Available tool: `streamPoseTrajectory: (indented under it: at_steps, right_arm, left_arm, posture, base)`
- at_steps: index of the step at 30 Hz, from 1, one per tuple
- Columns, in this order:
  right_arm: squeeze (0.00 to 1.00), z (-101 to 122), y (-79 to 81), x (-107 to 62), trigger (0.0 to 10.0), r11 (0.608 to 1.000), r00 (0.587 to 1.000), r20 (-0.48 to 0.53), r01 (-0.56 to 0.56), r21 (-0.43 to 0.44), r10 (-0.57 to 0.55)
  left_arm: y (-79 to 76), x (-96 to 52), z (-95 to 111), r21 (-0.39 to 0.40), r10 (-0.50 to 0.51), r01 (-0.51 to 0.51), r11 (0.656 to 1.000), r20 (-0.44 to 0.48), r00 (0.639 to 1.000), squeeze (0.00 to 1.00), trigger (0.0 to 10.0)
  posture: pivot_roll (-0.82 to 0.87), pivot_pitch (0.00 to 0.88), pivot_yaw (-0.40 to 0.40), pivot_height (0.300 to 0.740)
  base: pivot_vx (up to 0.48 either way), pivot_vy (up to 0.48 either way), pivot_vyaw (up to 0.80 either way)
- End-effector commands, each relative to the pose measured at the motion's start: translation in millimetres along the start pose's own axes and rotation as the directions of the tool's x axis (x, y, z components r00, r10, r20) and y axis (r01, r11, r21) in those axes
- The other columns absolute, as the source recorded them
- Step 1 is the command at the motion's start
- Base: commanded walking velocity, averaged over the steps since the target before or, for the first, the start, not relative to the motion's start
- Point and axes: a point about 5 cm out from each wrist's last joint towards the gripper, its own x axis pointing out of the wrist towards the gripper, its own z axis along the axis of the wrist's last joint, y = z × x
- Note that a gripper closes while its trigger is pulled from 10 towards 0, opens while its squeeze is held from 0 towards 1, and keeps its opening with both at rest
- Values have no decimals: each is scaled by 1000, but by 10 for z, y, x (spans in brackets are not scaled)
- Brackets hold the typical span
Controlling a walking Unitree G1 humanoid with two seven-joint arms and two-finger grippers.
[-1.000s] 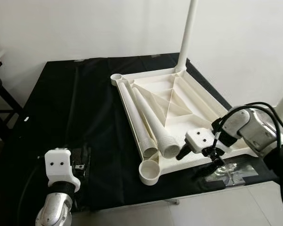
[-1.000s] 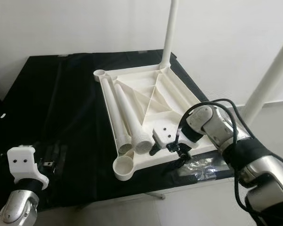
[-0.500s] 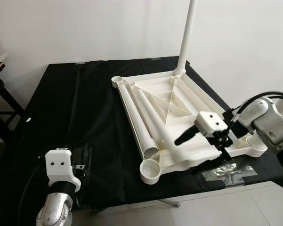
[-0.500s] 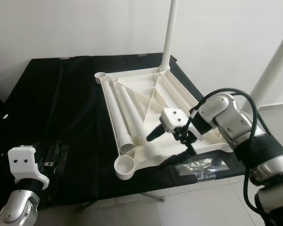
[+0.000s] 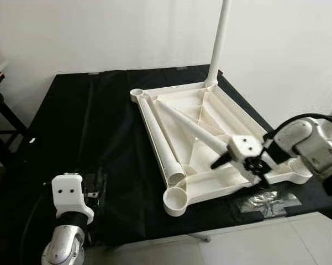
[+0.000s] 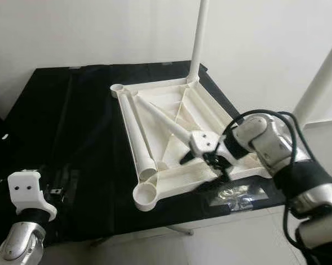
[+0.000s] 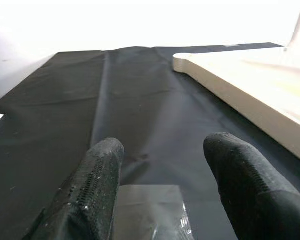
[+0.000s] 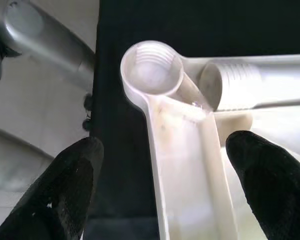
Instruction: Building children table
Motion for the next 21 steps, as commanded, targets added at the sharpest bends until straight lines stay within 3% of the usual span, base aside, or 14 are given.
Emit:
streamPoseTrajectory:
  at_steps: [1,4,5,6,7,8,9,10,11,12,13,15,17,21]
  right_arm:
    - [1000,100,-186,-6,10000,983,981,61,183,1,-182]
    - [1000,125,-285,17,10000,960,957,69,281,9,-280]
    - [1000,121,-423,22,10000,909,909,46,412,60,-415]
    - [1000,121,-423,22,10000,909,909,46,412,60,-415]
    - [729,97,-536,10,10000,847,852,1,521,100,-524]
    - [729,40,-626,-11,10000,774,791,-67,610,168,-609]
    - [729,40,-626,-11,10000,774,791,-67,610,168,-609]
    - [0,-37,-692,-32,10000,689,727,-146,683,242,-671]
    - [0,-108,-723,-39,10000,620,685,-216,725,300,-696]
    - [0,-108,-723,-39,10000,620,685,-216,725,300,-696]
    - [0,-152,-733,-39,10000,579,663,-260,744,332,-702]
    - [0,-187,-742,-26,10000,539,645,-296,758,369,-704]
    - [0,-208,-742,-4,10000,521,642,-321,760,388,-697]
    - [0,-269,-706,132,10000,497,683,-405,725,477,-608]
  left_arm:
    - [12,4,-33,-9,2,-2,1000,-15,1000,0,10000]
    - [13,6,-35,-9,2,-2,1000,-15,1000,0,10000]
    - [12,7,-37,-9,1,-1,1000,-15,1000,0,10000]
    - [12,7,-37,-9,1,-1,1000,-15,1000,0,10000]
    - [12,6,-39,-10,1,-1,1000,-15,1000,0,10000]
    - [11,4,-40,-11,1,-1,1000,-15,1000,0,10000]
    - [11,4,-40,-11,1,-1,1000,-15,1000,0,10000]
    - [8,2,-41,-12,1,-1,1000,-15,1000,0,10000]
    - [4,0,-40,-13,0,0,1000,-15,1000,0,10000]
    - [4,0,-40,-13,0,0,1000,-15,1000,0,10000]
    - [1,-1,-40,-14,-1,0,1000,-15,1000,0,10000]
    - [-6,-3,-39,-15,-6,6,1000,-14,1000,0,10000]
    - [-15,-6,-38,-18,-17,17,1000,-13,1000,0,10000]
    - [-93,-15,-19,-51,-111,110,993,2,994,0,10000]
  posture:
    - [23,55,7,740]
    - [23,55,7,740]
    - [22,55,5,740]
    - [22,55,5,740]
    - [22,55,5,740]
    - [22,55,5,740]
    - [22,55,5,740]
    - [20,57,3,740]
    - [24,58,0,740]
    - [24,58,0,740]
    - [24,58,0,740]
    - [23,59,-2,740]
    - [22,60,-3,740]
    - [22,63,-16,740]
  base:
    - [0,0,0]
    - [0,0,0]
    - [0,0,0]
    - [0,0,0]
    - [0,0,0]
    - [0,0,0]
    - [0,0,0]
    - [0,0,0]
    - [0,0,0]
    - [0,0,0]
    - [0,0,0]
    - [0,0,0]
    - [0,0,0]
    - [0,0,0]
